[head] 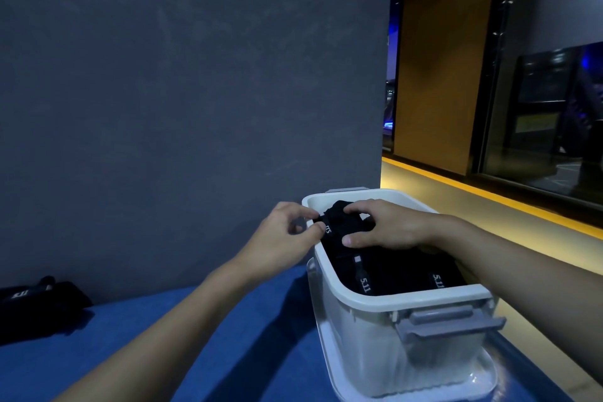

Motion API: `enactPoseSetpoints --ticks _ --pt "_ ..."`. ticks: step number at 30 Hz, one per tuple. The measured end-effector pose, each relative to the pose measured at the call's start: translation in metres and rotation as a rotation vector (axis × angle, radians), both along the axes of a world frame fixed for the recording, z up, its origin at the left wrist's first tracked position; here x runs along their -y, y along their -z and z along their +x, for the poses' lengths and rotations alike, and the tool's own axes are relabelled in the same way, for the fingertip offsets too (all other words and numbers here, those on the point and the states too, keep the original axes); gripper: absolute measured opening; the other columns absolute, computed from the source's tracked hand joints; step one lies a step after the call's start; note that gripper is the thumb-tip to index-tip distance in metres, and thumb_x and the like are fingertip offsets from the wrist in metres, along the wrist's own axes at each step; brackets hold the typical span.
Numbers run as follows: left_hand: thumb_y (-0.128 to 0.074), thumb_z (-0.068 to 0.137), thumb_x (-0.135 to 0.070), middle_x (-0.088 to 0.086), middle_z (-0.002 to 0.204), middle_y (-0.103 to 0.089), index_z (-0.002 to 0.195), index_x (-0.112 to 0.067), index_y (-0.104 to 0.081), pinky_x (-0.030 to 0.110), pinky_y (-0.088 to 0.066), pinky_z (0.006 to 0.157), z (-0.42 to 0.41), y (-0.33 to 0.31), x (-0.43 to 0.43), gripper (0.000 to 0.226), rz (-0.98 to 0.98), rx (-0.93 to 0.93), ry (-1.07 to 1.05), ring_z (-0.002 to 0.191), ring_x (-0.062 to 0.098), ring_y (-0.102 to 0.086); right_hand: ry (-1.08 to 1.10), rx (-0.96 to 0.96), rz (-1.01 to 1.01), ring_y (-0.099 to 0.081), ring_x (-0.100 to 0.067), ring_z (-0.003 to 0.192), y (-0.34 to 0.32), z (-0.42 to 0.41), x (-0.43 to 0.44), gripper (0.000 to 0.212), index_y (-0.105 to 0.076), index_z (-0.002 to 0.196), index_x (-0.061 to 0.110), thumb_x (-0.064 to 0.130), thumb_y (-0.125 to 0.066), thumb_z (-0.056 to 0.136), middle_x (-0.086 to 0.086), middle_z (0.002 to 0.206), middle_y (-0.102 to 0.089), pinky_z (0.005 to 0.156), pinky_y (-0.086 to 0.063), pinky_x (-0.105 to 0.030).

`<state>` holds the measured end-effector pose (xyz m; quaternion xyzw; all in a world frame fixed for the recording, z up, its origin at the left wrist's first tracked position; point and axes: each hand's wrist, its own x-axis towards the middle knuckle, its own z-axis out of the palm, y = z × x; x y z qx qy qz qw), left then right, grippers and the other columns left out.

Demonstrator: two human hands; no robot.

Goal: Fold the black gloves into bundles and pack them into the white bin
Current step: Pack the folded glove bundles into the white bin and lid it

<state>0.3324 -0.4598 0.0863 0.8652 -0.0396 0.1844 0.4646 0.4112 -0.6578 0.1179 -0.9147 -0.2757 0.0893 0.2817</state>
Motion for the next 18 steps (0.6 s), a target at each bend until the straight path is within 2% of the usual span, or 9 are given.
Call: enactPoseSetpoints --ticks 5,10,13,16,18 --pt "-0.064 0.094 -0.035 -0.01 0.122 -0.051 0.113 -0.024 -0.067 0.013 -0.05 0.082 -0.001 -0.003 0.002 0.022 0.014 -0.003 -0.006 0.104 0.004 -0.063 0.001 -0.019 0.023 -0.059 -0.013 0.109 -0.001 -0.001 0.0 0.075 -0.038 0.146 0.021 0.043 -0.073 0.083 0.004 0.128 -0.054 0.095 -0.048 -0.028" --pt "-0.064 0.094 -0.037 -0.008 0.124 -0.057 0.117 -0.027 -0.065 0.027 -0.051 0.095 -0.005 -0.007 -0.001 0.026 0.032 -0.012 -0.017 0.107 0.005 -0.063 -0.005 0.063 0.037 -0.049 -0.013 0.122 -0.013 -0.008 -0.003 0.067 -0.042 0.141 0.024 0.043 -0.071 0.083 0.005 0.133 -0.049 0.095 -0.04 -0.025" --pt "-0.063 0.094 -0.036 -0.011 0.119 -0.065 0.115 -0.027 -0.067 0.03 -0.051 0.097 -0.013 -0.012 -0.008 0.024 0.036 0.016 -0.051 0.107 0.003 -0.062 -0.003 0.115 0.07 -0.045 -0.014 0.125 -0.02 -0.017 -0.01 0.064 -0.044 0.139 0.026 0.043 -0.071 0.084 0.007 0.133 -0.043 0.095 -0.038 -0.025" --pt "-0.063 0.095 -0.029 -0.012 0.112 -0.067 0.11 -0.023 -0.068 0.022 -0.051 0.087 -0.028 -0.017 -0.023 0.018 -0.001 0.056 -0.096 0.104 0.003 -0.063 -0.048 0.188 0.087 -0.044 -0.012 0.125 -0.026 -0.028 -0.027 0.062 -0.045 0.139 0.025 0.041 -0.07 0.085 0.003 0.14 -0.043 0.096 -0.036 -0.024" --pt "-0.064 0.094 -0.026 -0.008 0.107 -0.068 0.107 -0.02 -0.07 0.014 -0.049 0.079 -0.039 -0.018 -0.038 0.015 -0.026 0.088 -0.137 0.1 0.008 -0.065 -0.089 0.218 0.115 -0.045 -0.01 0.126 -0.031 -0.037 -0.045 0.061 -0.046 0.139 0.023 0.039 -0.069 0.086 0.003 0.142 -0.044 0.099 -0.038 -0.024"
